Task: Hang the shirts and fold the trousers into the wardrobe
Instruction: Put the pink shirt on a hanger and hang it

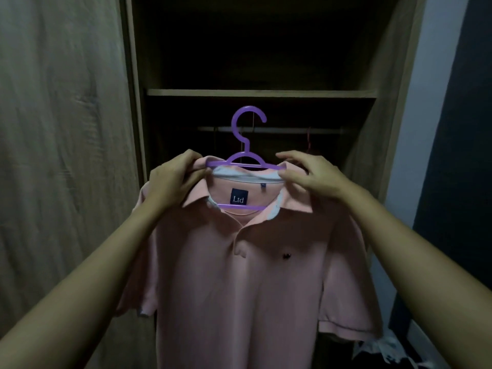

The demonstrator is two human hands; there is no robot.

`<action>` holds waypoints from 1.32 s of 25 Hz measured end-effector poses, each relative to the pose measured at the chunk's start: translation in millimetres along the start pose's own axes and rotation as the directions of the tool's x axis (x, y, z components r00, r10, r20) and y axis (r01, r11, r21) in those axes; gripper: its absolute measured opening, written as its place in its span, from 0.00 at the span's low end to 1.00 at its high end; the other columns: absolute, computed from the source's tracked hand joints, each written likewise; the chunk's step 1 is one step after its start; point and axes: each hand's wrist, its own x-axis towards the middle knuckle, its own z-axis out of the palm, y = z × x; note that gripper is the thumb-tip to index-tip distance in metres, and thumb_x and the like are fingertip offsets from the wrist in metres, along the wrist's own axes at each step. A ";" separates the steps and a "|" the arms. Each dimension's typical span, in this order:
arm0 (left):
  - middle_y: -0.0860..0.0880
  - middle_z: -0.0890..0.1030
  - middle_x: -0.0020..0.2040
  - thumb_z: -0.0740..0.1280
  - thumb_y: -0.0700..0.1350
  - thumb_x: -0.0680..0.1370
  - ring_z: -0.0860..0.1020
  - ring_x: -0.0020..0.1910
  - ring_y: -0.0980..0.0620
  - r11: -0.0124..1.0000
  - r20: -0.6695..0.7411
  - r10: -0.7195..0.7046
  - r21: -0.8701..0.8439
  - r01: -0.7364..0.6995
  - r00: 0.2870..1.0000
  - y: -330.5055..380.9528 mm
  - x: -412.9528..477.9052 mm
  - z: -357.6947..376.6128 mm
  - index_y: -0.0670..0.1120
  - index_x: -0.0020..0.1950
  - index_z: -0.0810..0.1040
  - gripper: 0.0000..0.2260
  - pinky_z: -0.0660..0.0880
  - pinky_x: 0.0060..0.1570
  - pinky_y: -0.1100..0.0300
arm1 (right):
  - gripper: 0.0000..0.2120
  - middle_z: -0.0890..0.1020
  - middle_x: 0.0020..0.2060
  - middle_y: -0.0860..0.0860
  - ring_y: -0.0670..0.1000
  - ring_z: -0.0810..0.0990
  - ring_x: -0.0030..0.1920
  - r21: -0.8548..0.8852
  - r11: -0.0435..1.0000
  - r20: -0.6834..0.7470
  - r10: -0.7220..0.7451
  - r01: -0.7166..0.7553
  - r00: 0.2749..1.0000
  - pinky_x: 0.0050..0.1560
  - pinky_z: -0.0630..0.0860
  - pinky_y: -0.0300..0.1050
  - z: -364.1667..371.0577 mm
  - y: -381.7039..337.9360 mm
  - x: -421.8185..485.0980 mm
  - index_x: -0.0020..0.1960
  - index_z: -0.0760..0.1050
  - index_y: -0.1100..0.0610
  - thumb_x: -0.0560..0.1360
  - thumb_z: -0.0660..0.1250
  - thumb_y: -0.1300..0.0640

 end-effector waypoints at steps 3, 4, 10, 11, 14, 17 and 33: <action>0.49 0.81 0.43 0.63 0.58 0.74 0.80 0.44 0.45 0.997 0.069 -0.031 -0.068 0.036 0.997 12.6 0.8 10.5 0.51 0.52 0.74 0.13 0.65 0.39 0.59 | 0.21 0.81 0.47 0.42 0.46 0.78 0.51 -0.257 0.964 -0.019 -0.073 0.066 0.997 0.43 0.69 0.43 3.9 -22.6 7.3 0.57 0.75 0.45 0.74 0.56 0.34; 0.49 0.81 0.44 0.62 0.59 0.74 0.80 0.45 0.45 0.996 0.091 -0.041 -0.076 0.048 0.995 15.0 0.0 12.6 0.52 0.52 0.74 0.14 0.66 0.40 0.58 | 0.18 0.81 0.42 0.44 0.48 0.79 0.47 -0.290 0.954 0.012 -0.081 0.081 0.997 0.38 0.66 0.43 6.8 -29.4 9.7 0.51 0.76 0.47 0.76 0.56 0.36; 0.46 0.76 0.53 0.54 0.59 0.78 0.69 0.53 0.45 0.970 -0.201 0.210 0.169 -0.177 0.957 61.3 -62.2 34.2 0.47 0.56 0.76 0.20 0.62 0.53 0.51 | 0.15 0.76 0.35 0.44 0.51 0.77 0.45 -0.242 0.970 -0.036 0.009 -0.017 0.999 0.39 0.64 0.45 21.6 -32.9 12.6 0.43 0.77 0.47 0.78 0.56 0.41; 0.47 0.78 0.48 0.56 0.60 0.78 0.71 0.51 0.46 0.930 -0.132 0.321 0.230 -0.286 0.938 72.5 -78.9 47.9 0.46 0.50 0.79 0.20 0.63 0.53 0.51 | 0.15 0.76 0.36 0.44 0.51 0.77 0.45 -0.238 0.971 -0.029 0.015 -0.021 0.999 0.39 0.65 0.45 22.8 -33.4 13.7 0.43 0.76 0.46 0.78 0.56 0.41; 0.51 0.78 0.36 0.63 0.46 0.75 0.77 0.44 0.50 0.844 0.020 0.408 0.372 -0.386 0.913 90.3 -108.2 75.9 0.49 0.37 0.76 0.07 0.63 0.59 0.49 | 0.15 0.78 0.38 0.45 0.52 0.78 0.47 -0.218 0.973 -0.043 0.071 -0.079 0.997 0.42 0.66 0.45 19.1 -32.3 17.0 0.42 0.76 0.46 0.77 0.56 0.40; 0.52 0.80 0.42 0.61 0.41 0.69 0.79 0.40 0.51 0.891 -0.046 0.371 0.301 -0.341 0.928 103.2 -111.7 72.9 0.50 0.41 0.75 0.06 0.62 0.52 0.52 | 0.16 0.81 0.40 0.46 0.52 0.78 0.49 -0.235 0.962 -0.133 0.107 -0.137 0.985 0.53 0.66 0.49 14.7 -23.5 13.4 0.41 0.76 0.47 0.78 0.55 0.41; 0.41 0.80 0.59 0.60 0.51 0.76 0.72 0.55 0.43 0.966 -0.239 0.242 0.147 -0.211 0.940 81.6 -64.3 35.3 0.45 0.61 0.72 0.16 0.66 0.52 0.49 | 0.18 0.79 0.33 0.45 0.51 0.77 0.43 -0.164 0.962 -0.146 0.195 -0.218 0.970 0.45 0.71 0.48 11.0 -21.6 7.7 0.33 0.73 0.47 0.77 0.56 0.40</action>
